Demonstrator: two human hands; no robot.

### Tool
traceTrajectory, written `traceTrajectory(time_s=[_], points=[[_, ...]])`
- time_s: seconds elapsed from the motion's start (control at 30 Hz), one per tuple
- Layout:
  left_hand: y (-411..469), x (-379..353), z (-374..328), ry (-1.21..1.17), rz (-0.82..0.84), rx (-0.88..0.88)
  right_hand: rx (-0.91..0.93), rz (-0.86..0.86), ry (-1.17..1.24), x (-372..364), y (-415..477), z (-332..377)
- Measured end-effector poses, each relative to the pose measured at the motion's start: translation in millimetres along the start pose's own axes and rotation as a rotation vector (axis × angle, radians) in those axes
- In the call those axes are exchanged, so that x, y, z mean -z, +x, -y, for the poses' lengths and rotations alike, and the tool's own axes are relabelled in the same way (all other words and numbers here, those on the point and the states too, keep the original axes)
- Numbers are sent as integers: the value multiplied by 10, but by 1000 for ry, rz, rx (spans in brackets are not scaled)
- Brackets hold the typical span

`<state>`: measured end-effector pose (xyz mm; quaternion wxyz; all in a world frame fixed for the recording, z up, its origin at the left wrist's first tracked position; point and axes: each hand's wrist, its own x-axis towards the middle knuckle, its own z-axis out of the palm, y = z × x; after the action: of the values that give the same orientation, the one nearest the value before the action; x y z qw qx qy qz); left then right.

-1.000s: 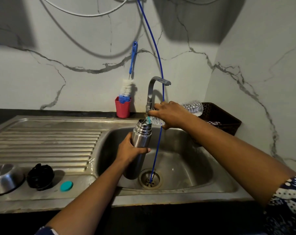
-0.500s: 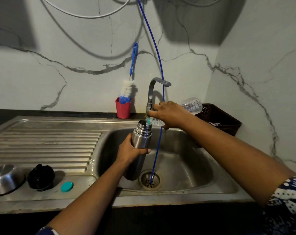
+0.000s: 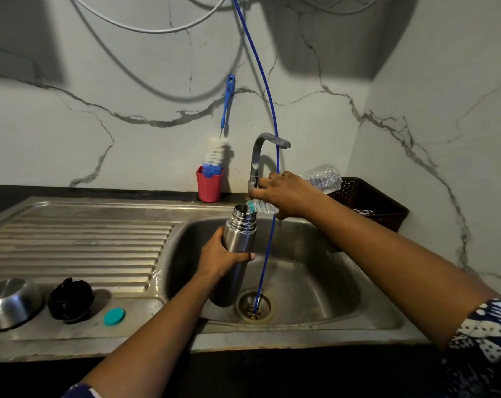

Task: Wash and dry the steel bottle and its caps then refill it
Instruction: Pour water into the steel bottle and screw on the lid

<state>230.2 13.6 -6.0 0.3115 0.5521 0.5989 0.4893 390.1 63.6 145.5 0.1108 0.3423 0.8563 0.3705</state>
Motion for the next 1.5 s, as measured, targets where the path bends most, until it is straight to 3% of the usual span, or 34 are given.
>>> traceTrajectory(time_s=[1.5], points=[[-10,2,-29,-48,7,24,108,-89,-78,170,67,-32]])
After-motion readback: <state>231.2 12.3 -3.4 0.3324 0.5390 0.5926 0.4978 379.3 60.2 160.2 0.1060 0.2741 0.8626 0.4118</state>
